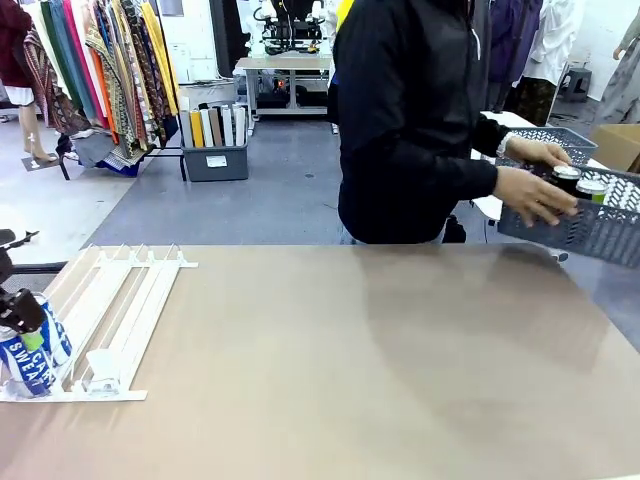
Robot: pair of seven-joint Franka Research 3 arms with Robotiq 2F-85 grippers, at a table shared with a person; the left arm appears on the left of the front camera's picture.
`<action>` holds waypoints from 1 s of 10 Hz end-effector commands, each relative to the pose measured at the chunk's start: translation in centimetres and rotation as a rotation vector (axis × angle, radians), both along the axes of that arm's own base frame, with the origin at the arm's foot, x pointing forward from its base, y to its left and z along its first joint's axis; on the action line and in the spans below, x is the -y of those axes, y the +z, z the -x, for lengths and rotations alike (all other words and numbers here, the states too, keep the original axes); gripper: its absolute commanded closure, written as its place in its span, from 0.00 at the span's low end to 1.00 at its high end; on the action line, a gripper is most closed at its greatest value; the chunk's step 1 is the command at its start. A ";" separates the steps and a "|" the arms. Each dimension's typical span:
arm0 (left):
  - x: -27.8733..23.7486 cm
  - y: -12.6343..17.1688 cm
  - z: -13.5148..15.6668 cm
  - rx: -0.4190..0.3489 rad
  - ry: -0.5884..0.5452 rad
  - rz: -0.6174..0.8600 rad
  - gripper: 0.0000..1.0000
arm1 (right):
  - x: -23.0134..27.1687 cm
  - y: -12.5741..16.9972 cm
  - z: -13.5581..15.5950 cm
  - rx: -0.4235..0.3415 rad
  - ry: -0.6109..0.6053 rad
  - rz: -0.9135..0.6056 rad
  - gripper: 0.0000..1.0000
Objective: Retrieve and store the cans from the dispenser.
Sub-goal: Pick up one can from the Automatic Can Dispenser and place it in the middle of the table.
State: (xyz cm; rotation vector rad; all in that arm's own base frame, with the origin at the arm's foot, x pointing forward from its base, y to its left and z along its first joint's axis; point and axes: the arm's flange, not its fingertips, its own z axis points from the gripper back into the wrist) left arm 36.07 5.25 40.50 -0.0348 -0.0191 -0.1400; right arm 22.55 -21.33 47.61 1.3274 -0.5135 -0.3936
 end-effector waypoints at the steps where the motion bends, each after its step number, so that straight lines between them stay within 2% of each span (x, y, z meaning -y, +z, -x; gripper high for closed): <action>1: 0.2 -2.2 2.0 0.030 0.003 0.003 0.00 | 0.0 0.2 -0.1 0.034 -0.001 -0.006 0.00; 5: 0.1 -3.4 1.8 0.022 0.028 0.019 0.00 | 0.0 0.2 -0.1 0.034 -0.001 -0.006 0.00; 6: 0.2 -3.6 1.8 0.018 0.028 0.014 0.60 | 0.0 0.2 -0.1 0.034 -0.001 -0.006 0.00; 7: 0.2 -3.6 1.8 0.028 0.020 0.023 1.00 | 0.0 0.2 -0.1 0.034 -0.001 -0.006 0.00; 10: 0.2 -3.6 1.8 0.040 0.013 0.025 1.00 | 0.0 0.2 -0.1 0.034 -0.001 -0.006 0.00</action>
